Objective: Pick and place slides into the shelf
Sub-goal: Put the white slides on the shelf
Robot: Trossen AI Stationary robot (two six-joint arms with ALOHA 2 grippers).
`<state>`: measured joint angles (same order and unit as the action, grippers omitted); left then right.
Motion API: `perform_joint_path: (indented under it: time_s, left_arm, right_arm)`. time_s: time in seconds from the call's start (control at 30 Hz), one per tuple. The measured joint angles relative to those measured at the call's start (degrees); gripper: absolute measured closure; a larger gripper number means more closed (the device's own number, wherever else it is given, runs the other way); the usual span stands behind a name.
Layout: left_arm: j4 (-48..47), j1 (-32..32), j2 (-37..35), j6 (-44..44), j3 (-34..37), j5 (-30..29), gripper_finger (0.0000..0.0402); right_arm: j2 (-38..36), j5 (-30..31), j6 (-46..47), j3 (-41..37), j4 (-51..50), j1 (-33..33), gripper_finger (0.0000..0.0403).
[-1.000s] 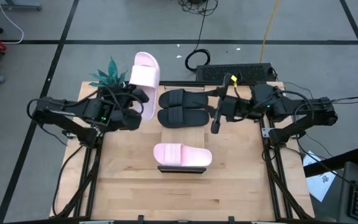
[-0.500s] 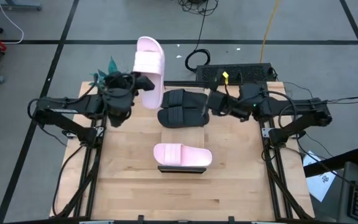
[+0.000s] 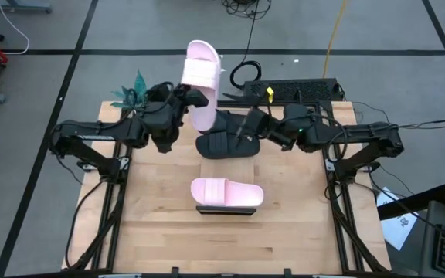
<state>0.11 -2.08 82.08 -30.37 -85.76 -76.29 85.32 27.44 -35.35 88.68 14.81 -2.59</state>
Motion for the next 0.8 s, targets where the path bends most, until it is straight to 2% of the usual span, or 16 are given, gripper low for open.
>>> perform_joint_path:
  time_s: [0.17, 0.53, 0.8]
  left_arm:
    - [2.7, 0.6, 0.7, 1.8, 0.0, 1.7, 0.0401]
    - [3.4, 0.6, 0.6, 1.8, 0.0, 4.2, 0.0401]
    - [3.4, 0.9, 0.6, 1.9, 0.0, 4.4, 0.0401]
  right_arm:
    - [0.8, 4.1, -1.6, 0.0, 1.4, 0.5, 0.0198]
    - [0.8, 4.1, 1.7, 0.0, 1.2, 4.5, 0.0195]
    - [0.8, 3.3, 2.3, 0.0, 1.2, 4.9, 0.0195]
